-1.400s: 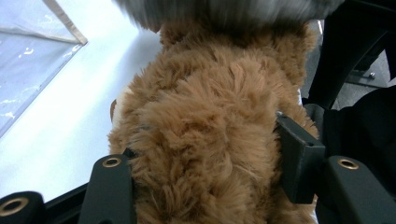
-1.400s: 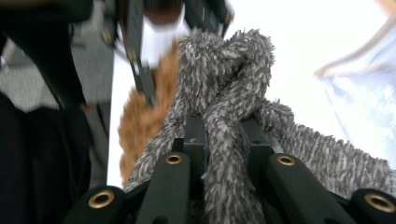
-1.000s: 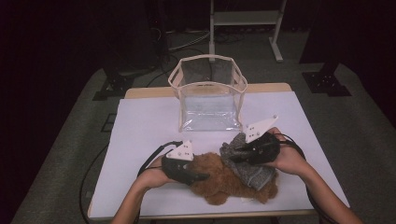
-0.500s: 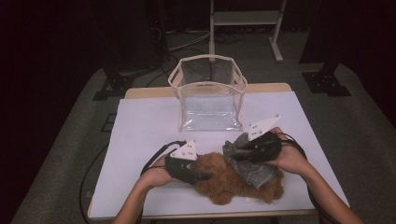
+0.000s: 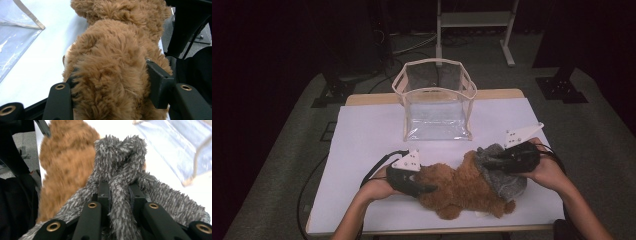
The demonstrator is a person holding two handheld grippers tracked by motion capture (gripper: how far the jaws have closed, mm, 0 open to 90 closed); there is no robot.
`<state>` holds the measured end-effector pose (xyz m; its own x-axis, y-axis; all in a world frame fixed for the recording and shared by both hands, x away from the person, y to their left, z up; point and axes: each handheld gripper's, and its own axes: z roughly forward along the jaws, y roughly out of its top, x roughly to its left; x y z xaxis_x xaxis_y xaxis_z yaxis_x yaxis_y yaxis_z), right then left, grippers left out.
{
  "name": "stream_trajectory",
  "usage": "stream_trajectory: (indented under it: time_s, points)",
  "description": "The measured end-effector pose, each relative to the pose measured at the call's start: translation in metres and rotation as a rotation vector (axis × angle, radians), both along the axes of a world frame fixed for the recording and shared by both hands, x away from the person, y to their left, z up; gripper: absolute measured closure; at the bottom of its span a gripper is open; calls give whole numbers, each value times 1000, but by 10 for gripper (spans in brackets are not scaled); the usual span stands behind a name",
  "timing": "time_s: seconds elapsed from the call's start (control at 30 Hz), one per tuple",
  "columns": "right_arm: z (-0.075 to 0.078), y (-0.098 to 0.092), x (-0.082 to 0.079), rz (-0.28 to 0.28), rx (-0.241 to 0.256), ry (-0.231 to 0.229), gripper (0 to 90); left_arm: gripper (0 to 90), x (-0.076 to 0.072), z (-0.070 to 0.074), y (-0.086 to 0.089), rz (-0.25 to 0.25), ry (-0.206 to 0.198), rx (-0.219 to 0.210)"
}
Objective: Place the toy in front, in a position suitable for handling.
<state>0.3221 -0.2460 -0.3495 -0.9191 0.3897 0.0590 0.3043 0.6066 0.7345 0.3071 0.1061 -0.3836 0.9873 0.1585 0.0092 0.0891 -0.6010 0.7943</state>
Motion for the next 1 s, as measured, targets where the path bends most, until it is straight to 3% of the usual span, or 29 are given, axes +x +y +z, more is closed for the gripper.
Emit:
stream_trajectory:
  time_s: [0.3,0.4,0.43,0.47,0.57,0.7,0.8,1.0]
  points:
    - [-10,-27,-6,-49,56,20,753,423,0,1,0,4,-1,8]
    - [-9,-23,-12,-38,64,3,751,423,1,1,-1,7,6,8]
    - [-6,-15,-17,-1,76,-10,751,424,1,0,0,2,7,9]
    - [-6,-15,-17,-1,76,-10,751,426,1,0,0,2,7,9]
    - [-4,-3,-21,31,51,-26,748,424,0,1,2,-1,3,18]
    - [-6,-12,-15,6,61,-12,745,425,1,1,4,9,8,9]
    - [-14,-24,-10,-23,97,16,750,418,2,2,4,9,11,6]
    - [-22,-9,-15,1,87,20,762,332,2,9,-1,-6,-8,26]
